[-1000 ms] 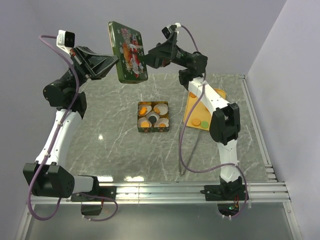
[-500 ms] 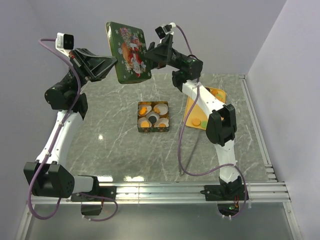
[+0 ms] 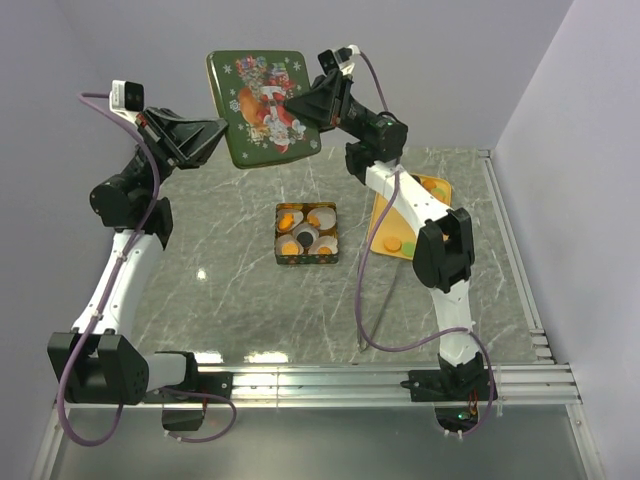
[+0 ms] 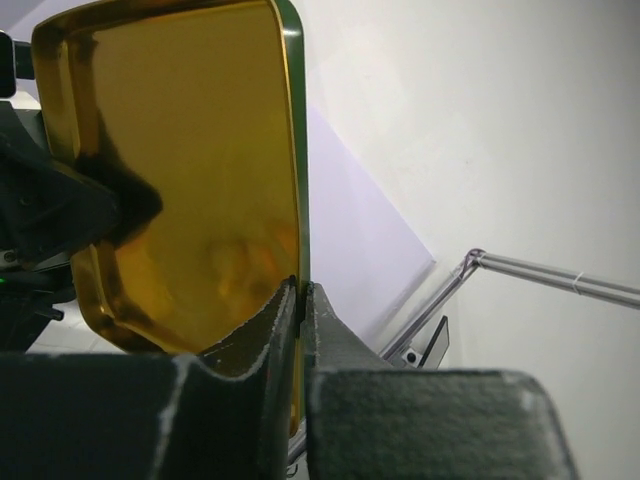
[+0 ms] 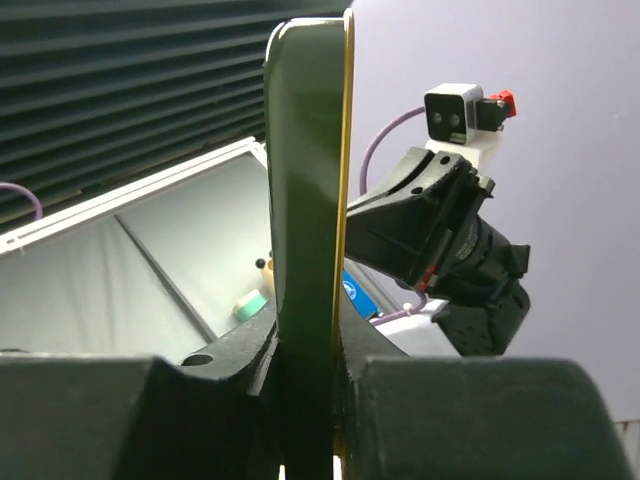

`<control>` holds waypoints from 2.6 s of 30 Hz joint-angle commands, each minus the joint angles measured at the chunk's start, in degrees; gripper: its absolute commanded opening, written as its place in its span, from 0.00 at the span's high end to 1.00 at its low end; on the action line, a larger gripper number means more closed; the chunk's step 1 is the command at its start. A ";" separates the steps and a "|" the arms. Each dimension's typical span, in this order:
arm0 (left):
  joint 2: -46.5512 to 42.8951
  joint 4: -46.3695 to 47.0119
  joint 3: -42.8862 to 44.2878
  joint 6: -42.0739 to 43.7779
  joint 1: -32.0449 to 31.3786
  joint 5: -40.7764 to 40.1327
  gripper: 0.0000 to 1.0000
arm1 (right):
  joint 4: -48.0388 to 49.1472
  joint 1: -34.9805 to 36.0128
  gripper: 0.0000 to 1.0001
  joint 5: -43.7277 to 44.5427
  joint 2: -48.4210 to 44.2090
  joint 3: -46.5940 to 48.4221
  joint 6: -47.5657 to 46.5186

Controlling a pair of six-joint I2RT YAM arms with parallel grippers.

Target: Pack the cookies

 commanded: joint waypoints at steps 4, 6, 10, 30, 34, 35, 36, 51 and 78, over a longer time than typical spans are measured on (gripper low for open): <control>-2.33 -3.08 -1.09 2.49 0.50 0.42 0.73 | 10.30 -0.78 0.99 -1.80 -5.12 -5.78 9.29; -2.51 -6.06 -1.26 4.07 0.77 0.94 0.63 | 10.04 -0.95 1.00 -1.80 -5.92 -7.46 8.67; -3.21 -13.00 -1.44 8.11 1.38 2.44 0.45 | 9.07 -3.23 1.00 -2.15 -8.55 -12.37 6.65; -0.76 -77.61 3.83 56.89 2.09 -10.12 0.26 | -29.44 -14.14 1.00 -6.29 -27.70 -41.55 -29.60; 2.23 -81.57 5.32 63.66 0.33 -13.38 0.26 | -52.94 -13.79 1.00 -2.00 -31.05 -43.50 -47.29; 3.89 -82.01 5.67 65.67 -0.37 -13.47 0.26 | -56.02 -13.70 1.00 -1.02 -31.23 -44.02 -49.32; 4.78 -82.45 5.94 66.56 -0.55 -13.21 0.26 | -58.14 -13.70 1.00 -0.40 -31.23 -46.12 -50.99; 16.55 -79.11 -0.91 78.34 -0.64 -9.70 0.27 | -43.49 -7.64 1.00 1.97 -16.03 -47.20 -43.81; 35.54 -71.11 1.11 76.59 -1.87 -1.78 0.35 | -47.18 -5.26 1.00 6.99 -6.54 -43.15 -45.03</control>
